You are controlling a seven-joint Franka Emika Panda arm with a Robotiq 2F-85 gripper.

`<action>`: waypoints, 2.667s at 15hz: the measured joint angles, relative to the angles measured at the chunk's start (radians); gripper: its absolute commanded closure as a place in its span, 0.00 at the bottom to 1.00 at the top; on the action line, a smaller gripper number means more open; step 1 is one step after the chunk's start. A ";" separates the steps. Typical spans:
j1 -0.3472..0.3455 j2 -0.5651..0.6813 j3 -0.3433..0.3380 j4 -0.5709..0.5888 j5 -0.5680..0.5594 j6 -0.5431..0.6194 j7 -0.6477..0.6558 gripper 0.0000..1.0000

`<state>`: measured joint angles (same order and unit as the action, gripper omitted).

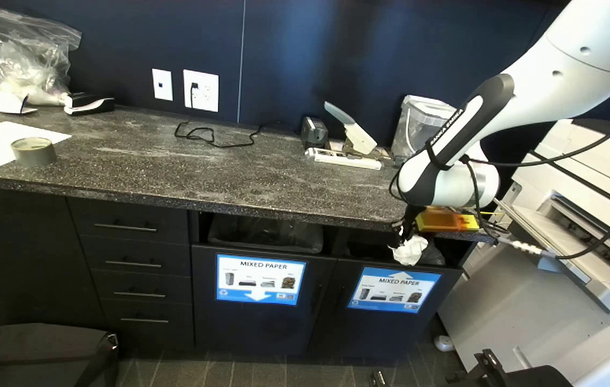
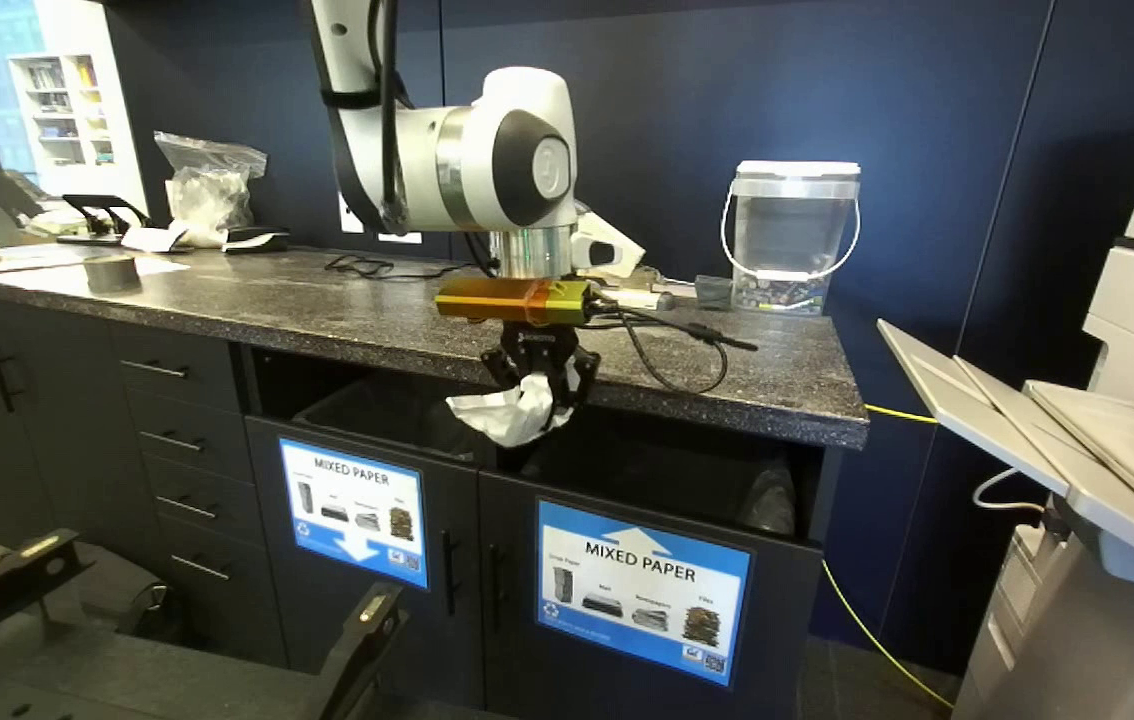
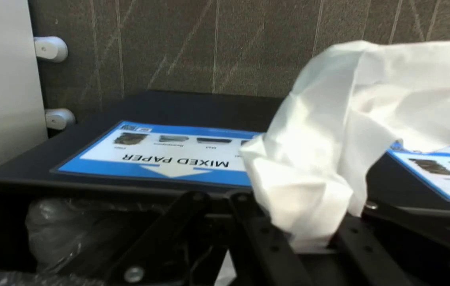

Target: Pick up the papers from the counter and put them in the bin

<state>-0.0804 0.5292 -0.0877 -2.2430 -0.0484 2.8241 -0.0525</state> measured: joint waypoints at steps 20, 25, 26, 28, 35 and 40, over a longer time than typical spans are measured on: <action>-0.175 0.433 0.146 0.108 0.034 0.886 0.140 0.89; -0.190 0.577 0.146 0.231 0.042 1.027 0.256 0.88; -0.193 0.602 0.147 0.255 0.043 1.045 0.273 0.89; -0.200 0.646 0.147 0.300 0.044 1.080 0.302 0.88; -0.246 0.785 0.181 0.479 0.044 1.158 0.413 0.87; -0.258 0.889 0.213 0.627 0.044 1.161 0.456 0.86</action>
<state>-0.3383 1.4179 0.1252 -1.6163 -0.0047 3.9849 0.4032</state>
